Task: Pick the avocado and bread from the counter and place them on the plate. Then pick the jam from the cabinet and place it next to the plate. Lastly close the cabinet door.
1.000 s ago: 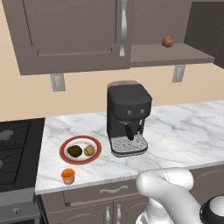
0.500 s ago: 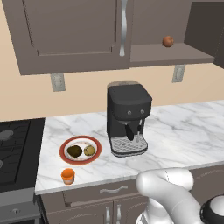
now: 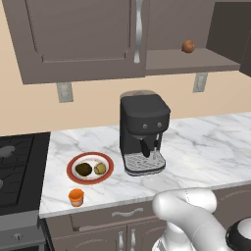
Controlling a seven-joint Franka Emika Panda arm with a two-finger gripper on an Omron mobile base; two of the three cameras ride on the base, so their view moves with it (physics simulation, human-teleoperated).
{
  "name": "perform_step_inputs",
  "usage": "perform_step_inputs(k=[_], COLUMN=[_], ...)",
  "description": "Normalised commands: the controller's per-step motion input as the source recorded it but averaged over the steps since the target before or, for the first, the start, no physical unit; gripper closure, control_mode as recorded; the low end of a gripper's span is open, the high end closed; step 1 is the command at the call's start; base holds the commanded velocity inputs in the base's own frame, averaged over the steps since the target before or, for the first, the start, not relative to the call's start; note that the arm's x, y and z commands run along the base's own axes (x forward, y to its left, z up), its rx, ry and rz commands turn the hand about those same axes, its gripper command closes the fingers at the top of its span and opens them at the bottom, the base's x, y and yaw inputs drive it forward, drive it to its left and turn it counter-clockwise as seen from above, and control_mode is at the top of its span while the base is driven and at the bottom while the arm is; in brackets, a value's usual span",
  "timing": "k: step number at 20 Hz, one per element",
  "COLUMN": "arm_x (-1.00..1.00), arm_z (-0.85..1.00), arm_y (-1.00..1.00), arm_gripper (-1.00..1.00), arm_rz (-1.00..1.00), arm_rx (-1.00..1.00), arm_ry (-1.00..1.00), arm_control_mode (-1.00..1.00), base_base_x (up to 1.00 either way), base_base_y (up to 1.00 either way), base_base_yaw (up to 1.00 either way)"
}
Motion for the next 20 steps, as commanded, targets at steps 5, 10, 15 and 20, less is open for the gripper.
perform_step_inputs(k=[5, 10, 15, 20], arm_x=[0.14, 0.17, 0.18, 0.25], arm_z=[0.00, 0.00, 0.00, 0.00], arm_y=[-0.24, -0.37, -0.35, -0.34], arm_gripper=[-1.00, -1.00, -1.00, -1.00], arm_rz=[0.00, 0.02, 0.03, 0.03], arm_rx=[0.06, 0.10, 0.10, 0.12], arm_ry=[0.00, 0.00, 0.00, 0.00], arm_control_mode=[-1.00, -1.00, -1.00, -1.00], base_base_x=[0.00, 0.00, 0.00, 0.00], base_base_y=[0.00, 0.00, 0.00, 0.00], base_base_yaw=[0.00, 0.00, 0.00, 0.00])
